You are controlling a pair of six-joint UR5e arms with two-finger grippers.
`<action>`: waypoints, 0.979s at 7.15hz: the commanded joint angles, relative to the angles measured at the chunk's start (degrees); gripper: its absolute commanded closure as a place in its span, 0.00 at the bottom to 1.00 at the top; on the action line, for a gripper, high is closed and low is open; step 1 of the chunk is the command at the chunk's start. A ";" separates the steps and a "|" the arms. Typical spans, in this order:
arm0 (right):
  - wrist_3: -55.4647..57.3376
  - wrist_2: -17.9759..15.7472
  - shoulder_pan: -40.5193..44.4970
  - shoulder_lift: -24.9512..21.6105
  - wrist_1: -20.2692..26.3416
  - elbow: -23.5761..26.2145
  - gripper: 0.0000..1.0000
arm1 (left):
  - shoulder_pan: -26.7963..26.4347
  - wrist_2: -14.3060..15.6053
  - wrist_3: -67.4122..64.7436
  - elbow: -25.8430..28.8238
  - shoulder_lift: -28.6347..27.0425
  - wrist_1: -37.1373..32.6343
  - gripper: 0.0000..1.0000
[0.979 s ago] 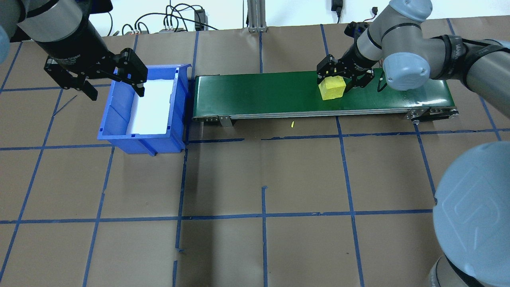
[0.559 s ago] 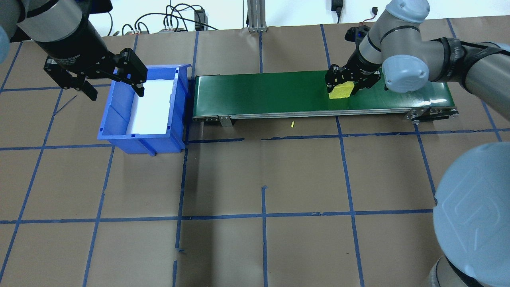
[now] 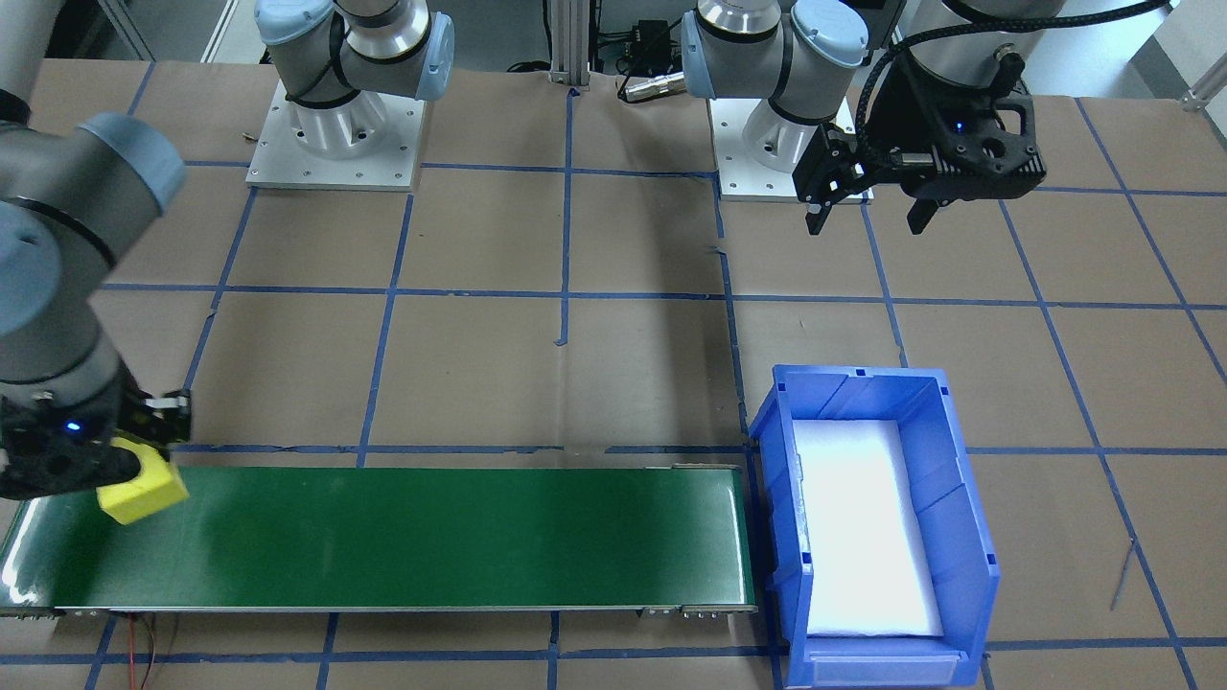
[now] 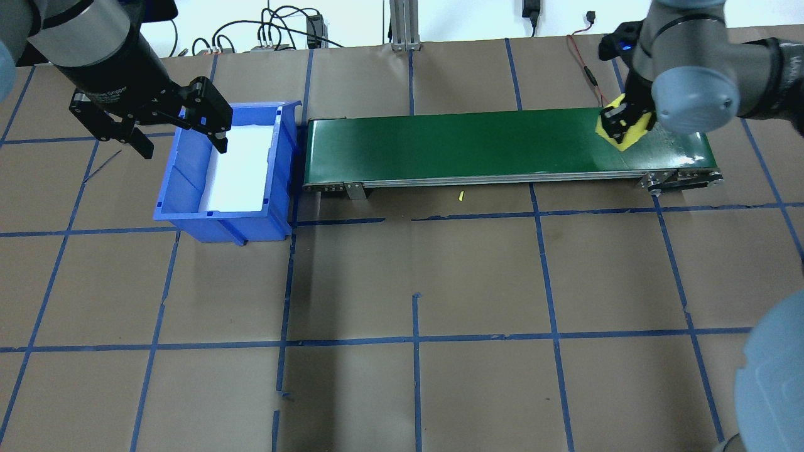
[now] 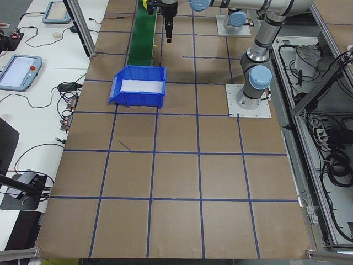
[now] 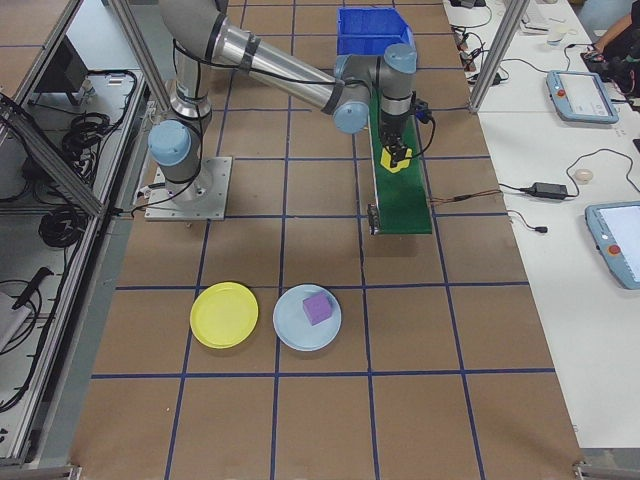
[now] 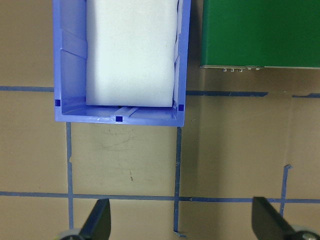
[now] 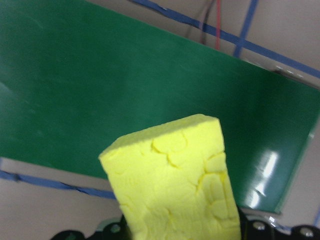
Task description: Move block left to right into plate
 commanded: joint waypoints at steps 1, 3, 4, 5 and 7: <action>-15.24 -2.24 -17.49 -9.21 6.99 3.27 0.68 | 0.07 0.01 0.00 -0.02 -0.01 0.00 0.00; -32.30 -1.37 -40.24 -11.36 8.77 6.27 0.68 | 0.07 0.01 0.00 -0.02 -0.01 0.00 0.00; -36.81 -1.37 -47.48 -11.80 8.95 8.11 0.70 | 0.07 -0.16 0.00 0.07 -0.01 0.00 0.00; -39.81 -0.67 -53.65 -11.98 8.95 10.39 0.70 | 0.15 -0.17 0.00 -0.02 -0.01 0.00 0.00; -45.01 6.60 -64.65 -11.81 7.13 18.97 0.70 | 0.15 -0.17 0.00 -0.02 -0.01 0.00 0.00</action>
